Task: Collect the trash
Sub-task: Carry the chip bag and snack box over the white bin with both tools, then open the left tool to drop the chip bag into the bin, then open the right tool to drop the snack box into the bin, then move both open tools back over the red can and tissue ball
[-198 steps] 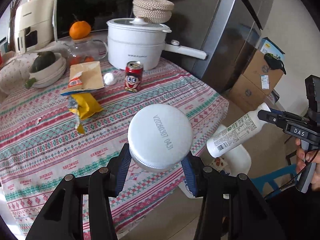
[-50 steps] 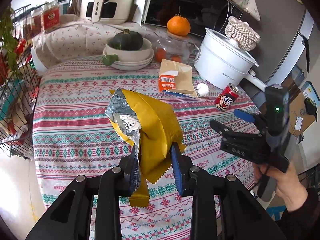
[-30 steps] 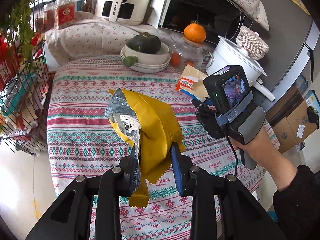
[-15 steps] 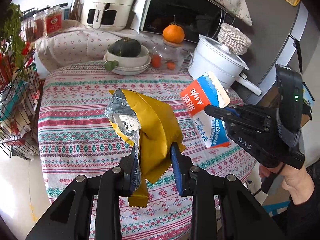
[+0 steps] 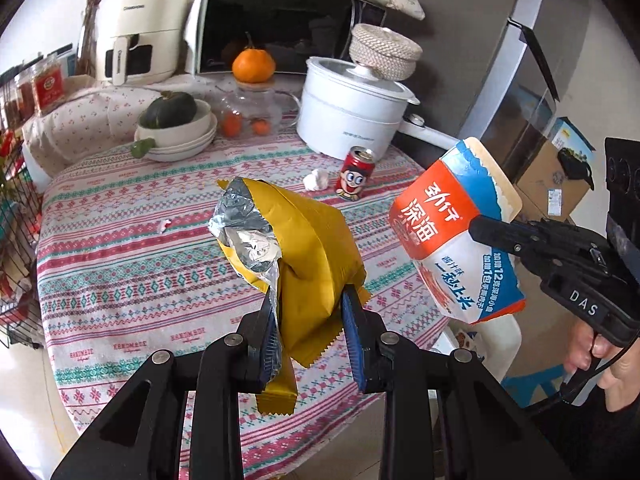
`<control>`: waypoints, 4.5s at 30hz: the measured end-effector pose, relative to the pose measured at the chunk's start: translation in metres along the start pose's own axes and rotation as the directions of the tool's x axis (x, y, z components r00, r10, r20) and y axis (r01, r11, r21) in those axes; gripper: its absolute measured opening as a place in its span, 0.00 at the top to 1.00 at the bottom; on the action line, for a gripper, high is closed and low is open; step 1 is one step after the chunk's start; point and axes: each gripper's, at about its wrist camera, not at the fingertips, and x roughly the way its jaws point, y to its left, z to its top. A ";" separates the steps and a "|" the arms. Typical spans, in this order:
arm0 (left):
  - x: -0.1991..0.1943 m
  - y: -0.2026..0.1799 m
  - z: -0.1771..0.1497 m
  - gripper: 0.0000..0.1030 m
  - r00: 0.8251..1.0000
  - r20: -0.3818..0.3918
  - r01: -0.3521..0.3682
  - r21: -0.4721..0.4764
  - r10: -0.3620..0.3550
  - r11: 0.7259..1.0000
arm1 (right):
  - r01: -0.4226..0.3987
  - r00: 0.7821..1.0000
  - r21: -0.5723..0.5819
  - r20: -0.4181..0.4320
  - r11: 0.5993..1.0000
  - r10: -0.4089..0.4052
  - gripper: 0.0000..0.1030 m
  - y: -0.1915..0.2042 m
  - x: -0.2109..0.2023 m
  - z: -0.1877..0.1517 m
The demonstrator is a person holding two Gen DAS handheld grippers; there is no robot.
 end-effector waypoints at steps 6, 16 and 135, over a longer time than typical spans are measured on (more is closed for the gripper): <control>0.004 -0.055 -0.005 0.69 0.998 0.001 0.056 0.100 -0.056 0.993 | 0.042 0.998 0.092 0.037 0.995 -0.046 0.99 -0.035 -0.056 -0.024; 0.034 -0.131 -0.014 0.69 0.991 -0.056 0.128 0.234 -0.118 0.964 | 0.112 0.989 0.282 0.066 0.953 -0.136 0.99 -0.111 -0.116 -0.081; 0.157 0.037 0.059 0.00 0.983 -0.061 -0.168 0.076 0.173 0.983 | 0.290 0.957 0.336 -0.086 0.896 -0.278 0.13 -0.161 0.082 -0.030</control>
